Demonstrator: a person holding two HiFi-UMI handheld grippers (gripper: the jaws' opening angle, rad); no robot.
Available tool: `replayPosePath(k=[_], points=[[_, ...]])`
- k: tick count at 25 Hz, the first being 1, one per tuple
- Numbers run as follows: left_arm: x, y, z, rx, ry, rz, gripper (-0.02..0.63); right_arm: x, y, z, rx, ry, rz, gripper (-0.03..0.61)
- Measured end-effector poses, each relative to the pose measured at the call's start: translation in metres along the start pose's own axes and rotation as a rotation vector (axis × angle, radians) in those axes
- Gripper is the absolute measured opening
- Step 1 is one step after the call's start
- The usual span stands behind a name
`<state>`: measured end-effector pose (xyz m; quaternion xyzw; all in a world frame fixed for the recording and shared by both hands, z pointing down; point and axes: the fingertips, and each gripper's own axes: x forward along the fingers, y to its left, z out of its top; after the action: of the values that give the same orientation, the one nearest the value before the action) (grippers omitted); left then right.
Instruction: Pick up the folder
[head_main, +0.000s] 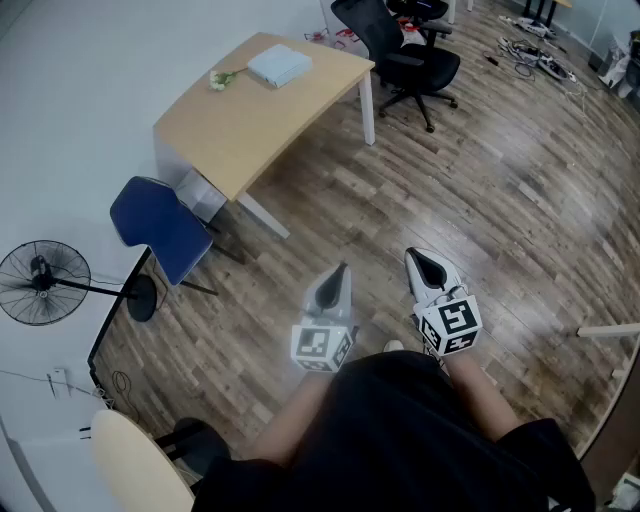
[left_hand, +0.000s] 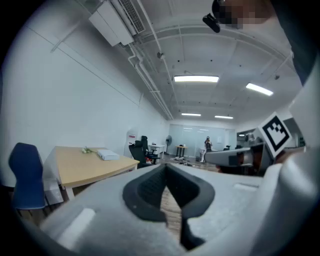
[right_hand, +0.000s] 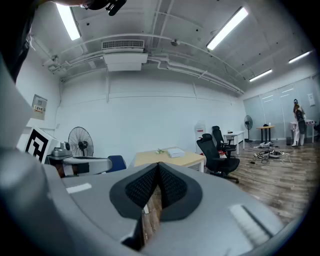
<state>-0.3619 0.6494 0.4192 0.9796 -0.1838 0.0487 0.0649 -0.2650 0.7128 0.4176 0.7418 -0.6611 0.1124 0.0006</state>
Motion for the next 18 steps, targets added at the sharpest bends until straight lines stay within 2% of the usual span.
replayPosePath(k=[4,8,13,18], points=[[0.021,-0.02,-0.003,-0.005,-0.022,-0.004,0.002,-0.004,-0.03,-0.002,-0.011,-0.003,0.015,0.0],[0.029,-0.025,-0.012,-0.007,-0.014,0.028,0.002,-0.012,-0.048,-0.011,-0.018,-0.002,0.025,0.0],[0.039,-0.01,-0.025,-0.037,0.014,0.06,0.002,-0.008,-0.059,-0.028,-0.003,0.032,0.044,0.0],[0.07,0.016,-0.023,-0.045,0.004,0.052,0.002,0.021,-0.076,-0.033,-0.009,0.055,0.027,0.0]])
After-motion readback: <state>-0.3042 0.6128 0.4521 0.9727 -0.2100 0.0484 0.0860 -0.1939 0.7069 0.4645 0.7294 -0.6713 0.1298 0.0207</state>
